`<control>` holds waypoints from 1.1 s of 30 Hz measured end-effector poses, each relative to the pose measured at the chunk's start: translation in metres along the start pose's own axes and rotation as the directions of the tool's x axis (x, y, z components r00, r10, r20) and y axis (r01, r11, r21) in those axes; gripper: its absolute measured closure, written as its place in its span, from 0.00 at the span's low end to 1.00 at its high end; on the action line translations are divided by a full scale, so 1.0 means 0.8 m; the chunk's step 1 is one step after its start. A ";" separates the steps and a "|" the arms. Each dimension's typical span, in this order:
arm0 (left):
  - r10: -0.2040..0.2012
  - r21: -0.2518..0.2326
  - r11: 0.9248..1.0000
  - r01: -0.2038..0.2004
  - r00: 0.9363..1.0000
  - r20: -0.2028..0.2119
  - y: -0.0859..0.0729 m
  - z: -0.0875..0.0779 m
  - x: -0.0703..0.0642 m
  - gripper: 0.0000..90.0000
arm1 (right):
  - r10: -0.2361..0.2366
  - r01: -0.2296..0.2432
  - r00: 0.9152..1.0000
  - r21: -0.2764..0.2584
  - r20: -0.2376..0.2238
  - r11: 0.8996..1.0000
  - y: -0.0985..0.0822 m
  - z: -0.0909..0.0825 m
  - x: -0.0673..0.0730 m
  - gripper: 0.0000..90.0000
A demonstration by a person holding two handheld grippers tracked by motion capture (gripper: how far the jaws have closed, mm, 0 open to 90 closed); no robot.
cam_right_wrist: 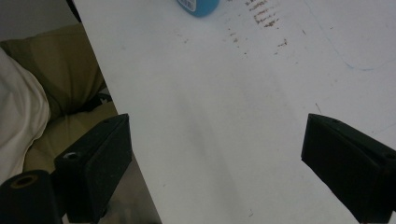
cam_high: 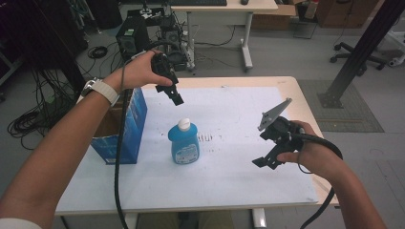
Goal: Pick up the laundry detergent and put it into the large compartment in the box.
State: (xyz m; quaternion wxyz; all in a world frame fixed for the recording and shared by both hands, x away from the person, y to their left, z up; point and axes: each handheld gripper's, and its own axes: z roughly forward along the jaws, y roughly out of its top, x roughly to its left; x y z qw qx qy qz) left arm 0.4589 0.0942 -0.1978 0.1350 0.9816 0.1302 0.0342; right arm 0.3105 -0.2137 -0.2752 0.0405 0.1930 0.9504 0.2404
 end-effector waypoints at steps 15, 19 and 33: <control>-0.012 -0.014 1.000 0.012 1.000 -0.003 0.001 -0.013 -0.013 0.08 | -0.007 0.007 1.000 0.007 -0.019 1.000 -0.001 0.011 0.000 0.11; -0.013 -0.035 0.999 0.013 1.000 -0.003 0.000 -0.019 -0.017 0.09 | -0.005 0.005 1.000 -0.002 -0.016 1.000 -0.002 0.010 0.000 0.11; -0.024 -0.054 0.998 0.025 1.000 0.019 -0.002 -0.025 -0.024 0.09 | 0.004 -0.003 1.000 0.005 -0.017 1.000 -0.007 0.011 -0.001 0.11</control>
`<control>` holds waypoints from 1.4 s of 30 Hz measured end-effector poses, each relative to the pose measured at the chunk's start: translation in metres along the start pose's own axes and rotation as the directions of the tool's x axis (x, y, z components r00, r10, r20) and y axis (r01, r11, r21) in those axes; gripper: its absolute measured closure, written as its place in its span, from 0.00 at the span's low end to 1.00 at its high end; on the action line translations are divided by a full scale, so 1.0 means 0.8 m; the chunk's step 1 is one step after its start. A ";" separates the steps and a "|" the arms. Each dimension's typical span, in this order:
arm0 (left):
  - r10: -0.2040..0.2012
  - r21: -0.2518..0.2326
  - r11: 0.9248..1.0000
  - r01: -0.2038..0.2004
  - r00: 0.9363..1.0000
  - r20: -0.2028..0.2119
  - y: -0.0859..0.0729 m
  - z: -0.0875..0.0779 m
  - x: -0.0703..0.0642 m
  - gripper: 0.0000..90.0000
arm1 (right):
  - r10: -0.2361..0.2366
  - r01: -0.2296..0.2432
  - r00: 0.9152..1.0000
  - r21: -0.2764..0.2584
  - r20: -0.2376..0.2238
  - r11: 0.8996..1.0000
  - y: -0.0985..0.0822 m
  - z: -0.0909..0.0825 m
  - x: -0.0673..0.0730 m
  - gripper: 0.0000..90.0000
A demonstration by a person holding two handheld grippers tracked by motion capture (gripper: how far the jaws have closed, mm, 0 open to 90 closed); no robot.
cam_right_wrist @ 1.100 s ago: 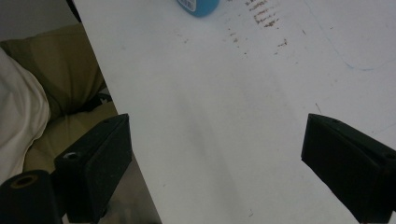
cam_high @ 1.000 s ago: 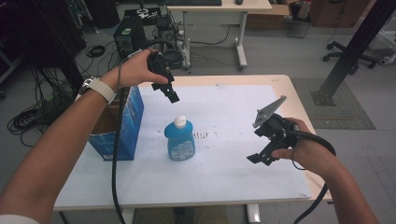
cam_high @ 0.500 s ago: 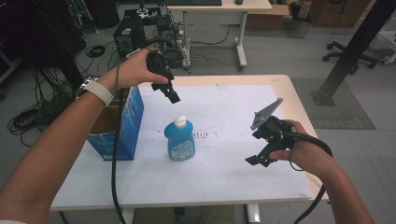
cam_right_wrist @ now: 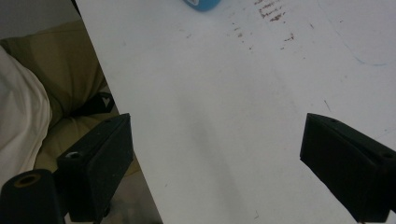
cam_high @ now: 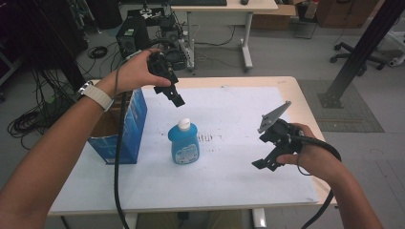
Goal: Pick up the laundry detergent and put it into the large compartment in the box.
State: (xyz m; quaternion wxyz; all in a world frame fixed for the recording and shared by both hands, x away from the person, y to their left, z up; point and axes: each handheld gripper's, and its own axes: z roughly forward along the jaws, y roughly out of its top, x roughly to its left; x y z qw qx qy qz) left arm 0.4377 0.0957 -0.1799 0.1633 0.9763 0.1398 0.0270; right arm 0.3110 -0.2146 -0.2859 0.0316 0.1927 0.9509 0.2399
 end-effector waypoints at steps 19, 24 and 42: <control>0.003 -0.020 1.000 -0.002 0.999 0.042 0.000 -0.008 -0.024 0.09 | 0.001 -0.001 1.000 -0.002 0.010 1.000 0.000 0.000 0.000 0.11; -0.016 -0.013 1.000 0.017 0.998 0.063 0.000 -0.005 -0.030 0.07 | -0.001 0.001 1.000 0.000 0.012 1.000 0.000 -0.001 0.002 0.11; 0.012 0.000 1.000 -0.012 0.998 0.060 0.006 0.002 -0.051 0.06 | -0.007 0.007 1.000 -0.002 0.013 1.000 -0.002 -0.001 0.003 0.11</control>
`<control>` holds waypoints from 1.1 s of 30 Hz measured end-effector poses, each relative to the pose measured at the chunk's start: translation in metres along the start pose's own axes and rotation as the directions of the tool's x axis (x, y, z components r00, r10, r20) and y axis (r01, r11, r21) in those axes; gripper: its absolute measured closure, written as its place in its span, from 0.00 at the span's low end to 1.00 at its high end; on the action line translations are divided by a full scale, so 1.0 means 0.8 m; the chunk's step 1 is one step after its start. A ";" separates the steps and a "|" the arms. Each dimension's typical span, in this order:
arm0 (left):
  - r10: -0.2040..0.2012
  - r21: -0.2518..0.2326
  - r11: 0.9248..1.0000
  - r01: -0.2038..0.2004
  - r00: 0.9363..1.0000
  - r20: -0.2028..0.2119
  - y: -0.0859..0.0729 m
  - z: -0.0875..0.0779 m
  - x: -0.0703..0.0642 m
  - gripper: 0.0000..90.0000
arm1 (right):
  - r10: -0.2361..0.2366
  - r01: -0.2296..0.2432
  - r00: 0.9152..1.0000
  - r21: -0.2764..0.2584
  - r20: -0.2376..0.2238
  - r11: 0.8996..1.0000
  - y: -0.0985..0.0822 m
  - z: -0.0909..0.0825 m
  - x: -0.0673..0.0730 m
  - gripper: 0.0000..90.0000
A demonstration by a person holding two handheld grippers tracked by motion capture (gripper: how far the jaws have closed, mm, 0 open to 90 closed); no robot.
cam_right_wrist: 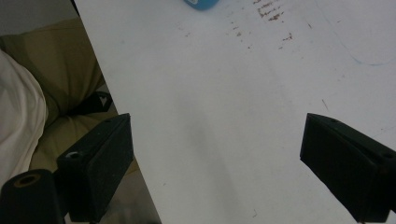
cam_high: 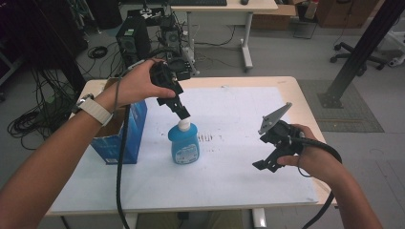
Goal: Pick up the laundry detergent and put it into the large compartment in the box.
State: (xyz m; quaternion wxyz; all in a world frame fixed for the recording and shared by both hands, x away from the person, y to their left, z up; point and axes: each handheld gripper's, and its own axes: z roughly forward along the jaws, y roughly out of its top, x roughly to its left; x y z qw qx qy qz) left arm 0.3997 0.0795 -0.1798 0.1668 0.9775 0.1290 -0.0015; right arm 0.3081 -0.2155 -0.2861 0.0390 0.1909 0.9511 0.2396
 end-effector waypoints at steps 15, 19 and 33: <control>0.002 0.038 0.999 -0.002 1.000 -0.012 0.002 0.013 -0.009 0.07 | -0.001 0.001 1.000 -0.005 -0.004 1.000 0.000 0.002 0.000 0.11; 0.004 0.044 0.999 -0.004 1.000 -0.006 0.000 0.018 -0.010 0.07 | 0.000 0.000 1.000 -0.007 -0.005 1.000 -0.001 0.003 0.000 0.11; 0.013 0.064 0.998 -0.014 1.000 0.003 -0.003 0.038 -0.011 0.07 | 0.003 -0.003 1.000 -0.007 -0.007 1.000 -0.002 0.005 -0.001 0.11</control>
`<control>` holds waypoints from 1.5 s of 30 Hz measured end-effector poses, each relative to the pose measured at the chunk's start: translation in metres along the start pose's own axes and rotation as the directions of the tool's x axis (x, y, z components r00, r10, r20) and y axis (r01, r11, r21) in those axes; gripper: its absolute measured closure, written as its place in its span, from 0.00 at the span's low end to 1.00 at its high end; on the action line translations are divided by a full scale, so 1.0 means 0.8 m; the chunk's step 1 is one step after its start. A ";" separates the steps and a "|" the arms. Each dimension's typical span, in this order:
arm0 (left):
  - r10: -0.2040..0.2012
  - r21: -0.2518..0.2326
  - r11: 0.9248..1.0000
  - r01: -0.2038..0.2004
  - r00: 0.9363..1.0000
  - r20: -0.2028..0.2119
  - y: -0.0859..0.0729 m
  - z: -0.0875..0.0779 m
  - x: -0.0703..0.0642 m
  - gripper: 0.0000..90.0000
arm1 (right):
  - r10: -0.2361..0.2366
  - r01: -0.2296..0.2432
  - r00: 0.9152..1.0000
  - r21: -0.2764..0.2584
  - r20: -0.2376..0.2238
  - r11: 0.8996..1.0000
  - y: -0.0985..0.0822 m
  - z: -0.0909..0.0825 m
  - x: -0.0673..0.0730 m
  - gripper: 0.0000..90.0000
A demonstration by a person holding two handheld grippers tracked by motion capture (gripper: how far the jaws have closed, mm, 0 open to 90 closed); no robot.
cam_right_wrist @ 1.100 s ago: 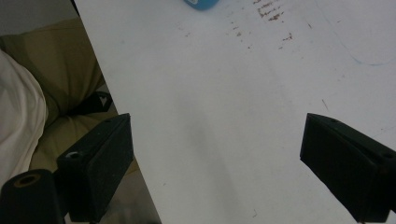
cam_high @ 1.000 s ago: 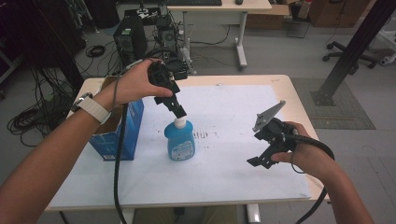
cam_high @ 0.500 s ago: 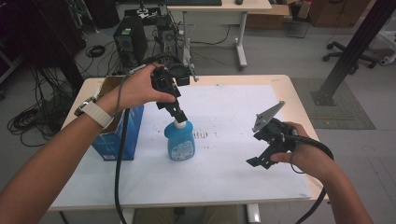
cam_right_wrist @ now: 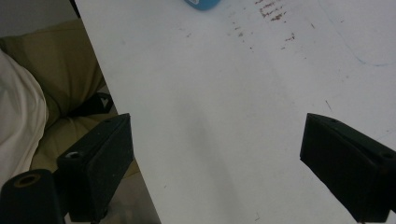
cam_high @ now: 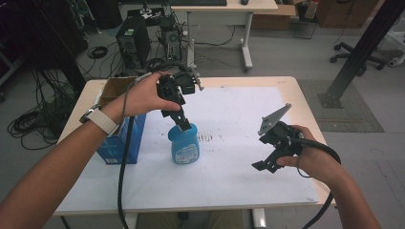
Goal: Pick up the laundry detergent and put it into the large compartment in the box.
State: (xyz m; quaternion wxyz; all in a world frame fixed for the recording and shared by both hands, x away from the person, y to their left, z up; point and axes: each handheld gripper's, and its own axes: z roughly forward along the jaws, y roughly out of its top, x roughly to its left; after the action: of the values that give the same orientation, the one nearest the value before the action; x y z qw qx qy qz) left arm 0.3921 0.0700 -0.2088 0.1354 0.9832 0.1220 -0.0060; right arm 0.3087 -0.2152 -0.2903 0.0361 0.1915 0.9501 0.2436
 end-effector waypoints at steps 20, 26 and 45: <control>0.023 0.016 1.000 -0.023 1.000 0.013 -0.004 0.024 0.001 0.07 | 0.001 -0.001 1.000 0.001 -0.004 1.000 0.000 0.003 0.000 0.11; 0.035 0.020 0.999 -0.035 0.999 0.000 -0.003 0.029 0.001 0.08 | 0.001 -0.001 1.000 0.005 -0.007 1.000 0.000 0.004 0.000 0.11; 0.034 0.053 0.998 -0.034 0.999 -0.003 -0.006 0.052 0.003 0.09 | 0.004 -0.004 1.000 0.001 -0.009 1.000 -0.001 0.005 -0.001 0.11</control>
State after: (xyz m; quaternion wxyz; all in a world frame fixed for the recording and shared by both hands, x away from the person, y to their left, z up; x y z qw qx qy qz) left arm 0.3941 0.0636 -0.2501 0.1092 0.9884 0.1054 -0.0047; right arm 0.3097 -0.2142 -0.2945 0.0312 0.1923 0.9500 0.2440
